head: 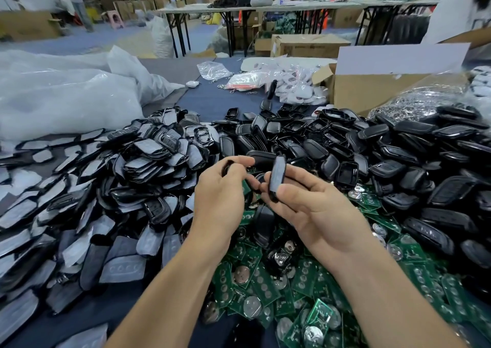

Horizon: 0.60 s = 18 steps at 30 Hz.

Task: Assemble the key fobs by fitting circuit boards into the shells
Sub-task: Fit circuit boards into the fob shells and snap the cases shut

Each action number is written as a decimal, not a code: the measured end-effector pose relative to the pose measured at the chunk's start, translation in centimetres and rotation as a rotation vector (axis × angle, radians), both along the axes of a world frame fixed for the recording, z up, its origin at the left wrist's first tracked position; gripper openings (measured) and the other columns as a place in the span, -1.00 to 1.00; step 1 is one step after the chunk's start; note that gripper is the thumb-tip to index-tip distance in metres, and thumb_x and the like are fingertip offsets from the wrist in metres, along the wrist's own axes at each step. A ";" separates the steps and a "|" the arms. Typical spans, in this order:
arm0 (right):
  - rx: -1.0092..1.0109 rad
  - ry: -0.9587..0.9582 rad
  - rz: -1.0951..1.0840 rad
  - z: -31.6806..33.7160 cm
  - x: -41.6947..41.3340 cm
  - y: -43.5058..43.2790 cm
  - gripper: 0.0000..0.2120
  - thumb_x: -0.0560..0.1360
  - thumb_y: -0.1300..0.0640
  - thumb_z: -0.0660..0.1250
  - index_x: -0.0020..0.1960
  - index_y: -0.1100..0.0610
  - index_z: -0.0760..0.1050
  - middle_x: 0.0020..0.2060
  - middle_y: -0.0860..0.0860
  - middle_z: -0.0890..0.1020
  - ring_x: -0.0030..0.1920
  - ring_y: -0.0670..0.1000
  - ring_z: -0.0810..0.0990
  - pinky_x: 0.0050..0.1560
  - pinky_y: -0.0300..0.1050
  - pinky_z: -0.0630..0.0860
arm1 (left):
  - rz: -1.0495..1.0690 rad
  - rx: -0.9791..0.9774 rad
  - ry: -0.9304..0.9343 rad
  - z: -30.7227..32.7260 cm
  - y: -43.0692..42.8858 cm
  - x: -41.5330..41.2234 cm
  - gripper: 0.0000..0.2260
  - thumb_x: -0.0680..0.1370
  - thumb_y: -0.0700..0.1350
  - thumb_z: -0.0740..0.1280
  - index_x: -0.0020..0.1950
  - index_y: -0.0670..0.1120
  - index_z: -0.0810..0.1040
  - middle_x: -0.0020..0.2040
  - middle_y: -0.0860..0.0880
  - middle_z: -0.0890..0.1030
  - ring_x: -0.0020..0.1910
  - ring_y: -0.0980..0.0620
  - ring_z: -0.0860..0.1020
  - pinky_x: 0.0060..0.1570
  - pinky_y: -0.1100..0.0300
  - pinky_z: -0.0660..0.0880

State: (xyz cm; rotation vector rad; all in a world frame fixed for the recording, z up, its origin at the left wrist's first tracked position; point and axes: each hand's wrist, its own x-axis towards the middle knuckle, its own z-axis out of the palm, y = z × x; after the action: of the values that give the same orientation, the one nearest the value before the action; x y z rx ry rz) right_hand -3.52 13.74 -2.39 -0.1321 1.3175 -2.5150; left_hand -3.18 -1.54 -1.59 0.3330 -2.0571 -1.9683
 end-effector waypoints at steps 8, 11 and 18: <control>0.435 0.246 -0.190 -0.2 0.8 -1.0 -0.59 0.35 0.39 0.46 0.03 -0.05 0.73 -0.06 0.03 0.78 0.01 0.14 0.76 0.10 0.13 0.69 | -0.059 -0.058 0.009 0.2 0.2 0.1 -0.77 0.54 -0.17 0.29 -0.07 0.10 0.70 -0.12 0.05 0.74 -0.18 -0.10 0.60 -0.16 -0.27 0.63; 0.419 0.239 -0.205 -0.1 0.6 -0.8 -0.55 0.37 0.46 0.45 0.01 -0.06 0.74 -0.06 0.02 0.78 -0.01 0.07 0.77 0.00 0.02 0.69 | -0.107 0.015 -0.004 0.0 0.0 0.0 -0.65 0.58 -0.35 0.34 0.03 0.11 0.73 -0.10 0.05 0.76 -0.15 0.06 0.71 -0.28 0.10 0.67; 0.440 0.249 -0.216 -0.2 0.5 -0.8 -0.59 0.29 0.36 0.49 0.03 -0.04 0.73 -0.06 0.03 0.78 0.01 0.11 0.76 -0.01 0.02 0.69 | -0.029 0.039 0.081 0.0 0.3 0.1 -0.64 0.55 -0.40 0.41 -0.01 0.10 0.71 -0.08 0.08 0.76 -0.19 0.06 0.73 -0.25 0.16 0.67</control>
State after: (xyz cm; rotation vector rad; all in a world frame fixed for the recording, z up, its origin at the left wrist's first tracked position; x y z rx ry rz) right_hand -3.03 12.95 -2.57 -0.2211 2.0516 -2.3590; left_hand -3.07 -1.23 -1.60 0.2292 -1.9872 -2.0067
